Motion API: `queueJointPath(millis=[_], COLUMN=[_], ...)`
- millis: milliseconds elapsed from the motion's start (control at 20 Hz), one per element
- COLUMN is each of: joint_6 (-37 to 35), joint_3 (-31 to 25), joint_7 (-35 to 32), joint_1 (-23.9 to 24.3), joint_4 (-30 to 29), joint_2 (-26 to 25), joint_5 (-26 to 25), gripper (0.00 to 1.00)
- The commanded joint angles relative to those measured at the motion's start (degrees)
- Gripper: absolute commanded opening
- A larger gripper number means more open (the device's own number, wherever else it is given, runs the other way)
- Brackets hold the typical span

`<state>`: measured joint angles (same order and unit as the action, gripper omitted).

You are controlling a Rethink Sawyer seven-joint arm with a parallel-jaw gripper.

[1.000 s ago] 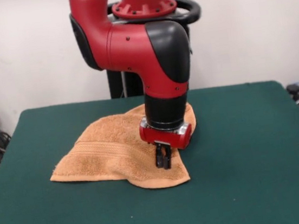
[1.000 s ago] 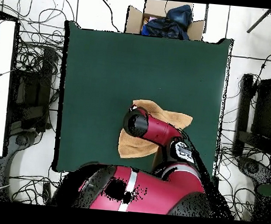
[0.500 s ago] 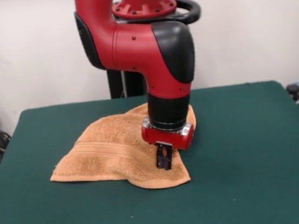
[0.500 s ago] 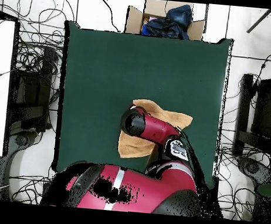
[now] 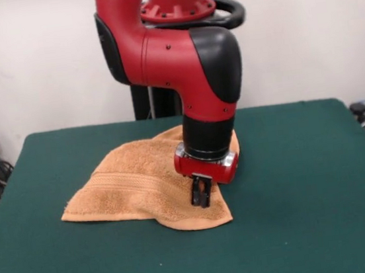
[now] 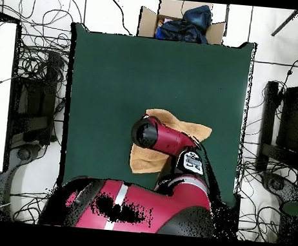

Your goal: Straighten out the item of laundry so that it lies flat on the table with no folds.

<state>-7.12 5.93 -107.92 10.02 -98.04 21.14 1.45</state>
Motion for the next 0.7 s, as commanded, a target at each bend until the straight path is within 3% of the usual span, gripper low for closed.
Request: queueJointPath(millis=[50, 700], joint_6=[5.77, 3.0], joint_3=[-7.65, -5.74], joint_7=[-9.67, -12.01], joint_1=[-3.06, -6.35], joint_4=[12.97, 15.68], joint_2=[-13.57, -14.02], joint_5=[5.24, 7.93], gripper=[0.0, 0.0])
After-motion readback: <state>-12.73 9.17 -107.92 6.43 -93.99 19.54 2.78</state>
